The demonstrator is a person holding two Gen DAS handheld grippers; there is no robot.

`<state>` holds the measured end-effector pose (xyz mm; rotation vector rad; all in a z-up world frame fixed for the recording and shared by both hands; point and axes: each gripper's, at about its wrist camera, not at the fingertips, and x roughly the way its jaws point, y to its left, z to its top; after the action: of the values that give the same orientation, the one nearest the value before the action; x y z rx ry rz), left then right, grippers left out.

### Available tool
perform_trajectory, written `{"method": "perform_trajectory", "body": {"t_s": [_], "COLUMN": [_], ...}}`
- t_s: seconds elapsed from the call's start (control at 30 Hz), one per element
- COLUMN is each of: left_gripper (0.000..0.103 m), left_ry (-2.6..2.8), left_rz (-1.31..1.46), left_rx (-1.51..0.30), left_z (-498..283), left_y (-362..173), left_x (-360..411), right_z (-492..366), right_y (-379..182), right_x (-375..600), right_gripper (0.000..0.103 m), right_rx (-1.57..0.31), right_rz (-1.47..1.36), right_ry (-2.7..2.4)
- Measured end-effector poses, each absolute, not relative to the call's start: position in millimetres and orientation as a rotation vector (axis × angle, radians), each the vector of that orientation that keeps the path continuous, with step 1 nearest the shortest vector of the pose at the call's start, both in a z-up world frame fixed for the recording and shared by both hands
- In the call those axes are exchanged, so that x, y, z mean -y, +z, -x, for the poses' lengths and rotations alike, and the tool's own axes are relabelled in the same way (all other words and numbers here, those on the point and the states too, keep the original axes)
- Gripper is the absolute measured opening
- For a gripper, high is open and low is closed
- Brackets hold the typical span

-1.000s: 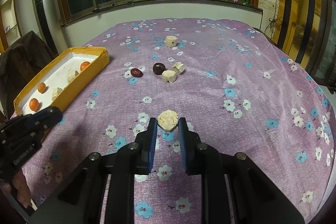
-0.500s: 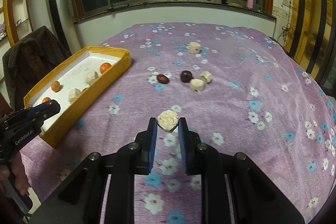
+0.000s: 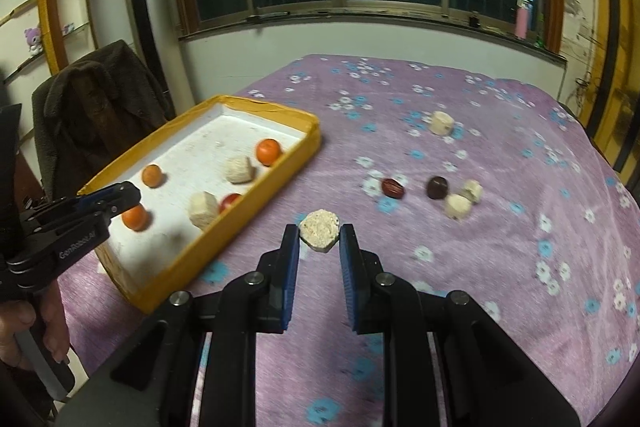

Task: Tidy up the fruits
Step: 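Carry the date and cream piece over the tray with both tools, then lower both held items into the tray and open both tools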

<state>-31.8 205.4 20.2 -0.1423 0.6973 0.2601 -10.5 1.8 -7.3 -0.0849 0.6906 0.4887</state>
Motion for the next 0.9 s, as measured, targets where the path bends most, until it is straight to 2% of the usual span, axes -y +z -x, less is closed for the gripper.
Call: {"method": "perform_trajectory", "body": {"t_s": [0.9], "left_gripper": [0.021], "left_ry": [0.427], "left_rz": [0.184], "left_rx": [-0.792], "left_z": [-6], "left_y": [5], "left_x": [-274], "right_z": [-72], "right_y": [-12], "right_x": [-130], "right_gripper": [0.022], "right_rx": [-0.751], "right_rz": [0.118], "right_ry": [0.640]}}
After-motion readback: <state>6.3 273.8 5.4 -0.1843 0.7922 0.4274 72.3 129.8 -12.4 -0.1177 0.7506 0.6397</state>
